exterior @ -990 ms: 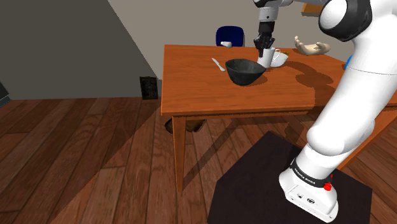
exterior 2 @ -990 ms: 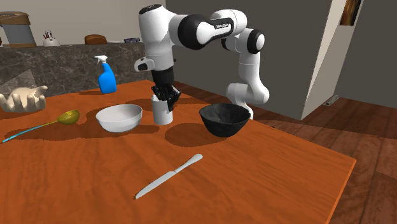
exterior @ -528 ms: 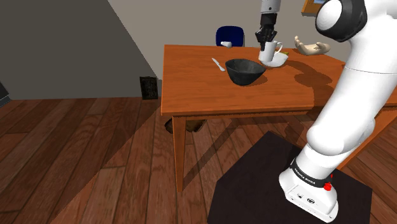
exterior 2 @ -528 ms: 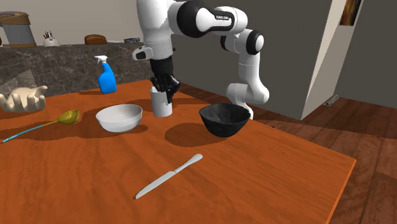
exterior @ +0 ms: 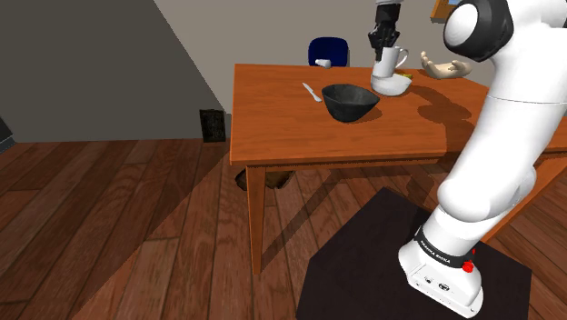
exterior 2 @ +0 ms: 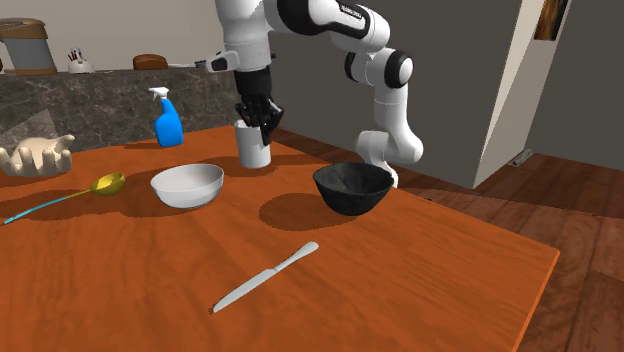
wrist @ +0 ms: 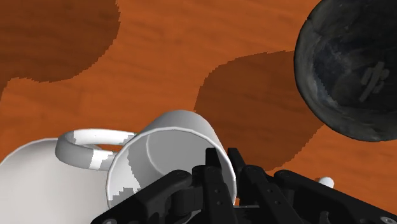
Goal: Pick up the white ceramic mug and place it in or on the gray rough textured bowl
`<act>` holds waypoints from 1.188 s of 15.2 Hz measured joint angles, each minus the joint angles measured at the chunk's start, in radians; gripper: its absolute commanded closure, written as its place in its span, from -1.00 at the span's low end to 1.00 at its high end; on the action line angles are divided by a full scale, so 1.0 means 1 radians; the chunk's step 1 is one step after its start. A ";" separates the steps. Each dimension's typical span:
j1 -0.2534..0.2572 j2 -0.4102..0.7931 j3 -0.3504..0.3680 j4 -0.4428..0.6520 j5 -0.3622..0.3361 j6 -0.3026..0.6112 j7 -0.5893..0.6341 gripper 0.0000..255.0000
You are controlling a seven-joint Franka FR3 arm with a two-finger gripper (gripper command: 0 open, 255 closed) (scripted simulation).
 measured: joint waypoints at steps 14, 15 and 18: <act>0.030 0.005 0.013 0.177 0.007 -0.176 0.045 1.00; 0.049 -0.022 0.021 0.148 0.001 -0.172 0.070 1.00; 0.102 -0.095 0.051 0.077 -0.014 -0.173 0.145 1.00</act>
